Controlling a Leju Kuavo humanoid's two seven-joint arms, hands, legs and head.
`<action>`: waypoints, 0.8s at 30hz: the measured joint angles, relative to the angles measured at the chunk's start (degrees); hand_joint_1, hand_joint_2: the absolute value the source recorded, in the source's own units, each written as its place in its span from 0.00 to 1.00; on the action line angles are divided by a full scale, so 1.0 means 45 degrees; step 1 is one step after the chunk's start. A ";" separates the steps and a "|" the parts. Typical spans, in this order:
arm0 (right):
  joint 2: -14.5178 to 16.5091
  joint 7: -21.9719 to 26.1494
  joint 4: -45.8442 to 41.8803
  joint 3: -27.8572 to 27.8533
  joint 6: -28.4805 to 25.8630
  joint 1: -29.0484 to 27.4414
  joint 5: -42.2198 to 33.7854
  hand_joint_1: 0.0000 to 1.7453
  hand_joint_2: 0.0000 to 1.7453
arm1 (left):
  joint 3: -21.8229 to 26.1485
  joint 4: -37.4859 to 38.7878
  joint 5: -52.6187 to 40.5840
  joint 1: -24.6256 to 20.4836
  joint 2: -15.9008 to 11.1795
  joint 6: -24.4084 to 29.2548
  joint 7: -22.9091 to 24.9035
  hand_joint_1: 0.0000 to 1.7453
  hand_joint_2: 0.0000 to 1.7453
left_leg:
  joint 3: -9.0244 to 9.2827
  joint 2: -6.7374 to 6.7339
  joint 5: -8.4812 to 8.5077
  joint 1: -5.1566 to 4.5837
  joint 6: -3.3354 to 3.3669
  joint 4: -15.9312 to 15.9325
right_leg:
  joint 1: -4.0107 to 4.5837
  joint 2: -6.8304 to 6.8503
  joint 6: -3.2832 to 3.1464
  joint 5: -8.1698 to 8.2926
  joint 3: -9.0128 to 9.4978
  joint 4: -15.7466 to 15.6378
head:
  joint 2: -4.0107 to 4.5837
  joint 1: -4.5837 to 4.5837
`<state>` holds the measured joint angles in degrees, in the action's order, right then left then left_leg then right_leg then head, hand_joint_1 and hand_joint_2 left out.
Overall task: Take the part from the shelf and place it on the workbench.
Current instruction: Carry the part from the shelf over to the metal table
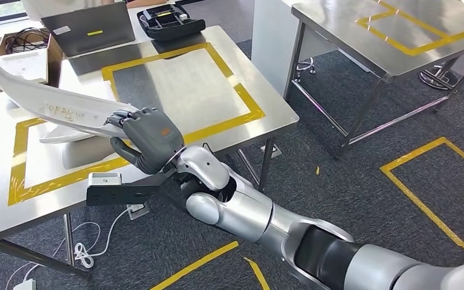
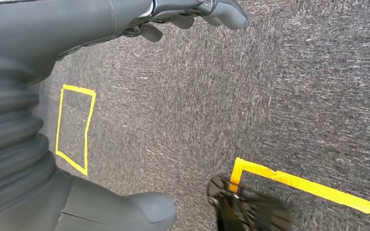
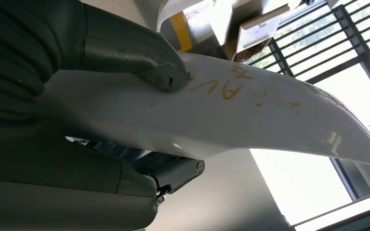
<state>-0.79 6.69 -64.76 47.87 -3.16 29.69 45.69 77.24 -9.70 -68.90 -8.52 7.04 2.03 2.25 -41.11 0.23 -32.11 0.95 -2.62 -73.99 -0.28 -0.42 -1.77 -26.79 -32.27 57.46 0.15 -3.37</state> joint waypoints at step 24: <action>-0.0050 0.0017 -0.0004 -0.0021 0.0056 -0.0033 -0.0005 1.00 1.00 | 0.0005 -0.0001 0.0125 0.0019 0.0047 0.0040 0.0010 0.00 1.00 | 0.2058 0.0027 0.0813 -0.0071 0.0264 0.3503 | 0.0053 0.0031 0.0305 0.0360 -0.0733 0.0198 | 0.0000 -0.0018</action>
<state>-1.01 6.77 -64.78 47.77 -2.91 29.54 45.66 77.26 -9.71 -68.34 -8.43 7.26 2.21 2.29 -31.84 0.34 -28.45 0.63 -1.43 -58.23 -0.04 -0.29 -0.40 -25.16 -35.57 58.35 0.15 -3.45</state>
